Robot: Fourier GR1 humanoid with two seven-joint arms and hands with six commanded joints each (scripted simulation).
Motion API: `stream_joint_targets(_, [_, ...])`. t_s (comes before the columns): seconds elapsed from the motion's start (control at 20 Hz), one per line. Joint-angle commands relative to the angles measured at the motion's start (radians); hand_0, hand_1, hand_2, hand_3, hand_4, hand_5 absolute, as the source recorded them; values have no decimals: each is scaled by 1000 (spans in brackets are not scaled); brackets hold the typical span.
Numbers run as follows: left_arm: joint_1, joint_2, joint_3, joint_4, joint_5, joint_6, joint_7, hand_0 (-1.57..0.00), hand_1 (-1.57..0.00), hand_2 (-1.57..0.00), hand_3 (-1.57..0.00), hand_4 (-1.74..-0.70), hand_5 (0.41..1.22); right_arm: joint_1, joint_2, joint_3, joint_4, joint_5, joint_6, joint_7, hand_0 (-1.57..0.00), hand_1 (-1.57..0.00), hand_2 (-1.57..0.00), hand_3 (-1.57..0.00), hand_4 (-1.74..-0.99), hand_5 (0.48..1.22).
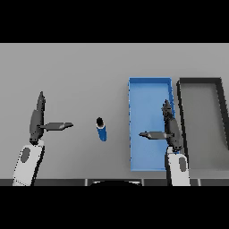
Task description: Pick up the blue pipe and place it into the blue bin.
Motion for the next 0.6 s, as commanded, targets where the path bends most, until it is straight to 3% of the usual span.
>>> stream_joint_targets(0.0, [-4,-2,0,2,0,1,-2,1,1,1,1,-966,593,-4,-1,-2,2,-1,-1,3,1,1,1,1,-1205,629])
stream_joint_targets(0.25, [-30,-13,-7,13,-7,6,3,1,1,1,1,-966,593,-33,-15,-21,31,-11,3,13,1,1,1,1,-1205,629])
stream_joint_targets(0.3, [0,50,-30,17,-12,-100,-64,1,1,1,1,-966,593,-8,-78,7,-4,64,11,-74,1,1,1,1,-1205,629])
stream_joint_targets(0.35, [3,100,-35,34,-14,-164,-88,1,1,1,1,-963,592,29,-119,25,-32,107,21,-126,1,1,1,1,-1201,628])
stream_joint_targets(0.45, [22,139,-47,50,-18,-238,-147,1,1,1,1,-959,590,50,-153,49,-64,149,32,-133,1,1,1,1,-1197,626])
stream_joint_targets(0.55, [21,141,-57,65,-28,-259,-163,1,1,1,1,-961,595,62,-154,59,-75,163,31,-124,1,1,1,1,-1196,623])
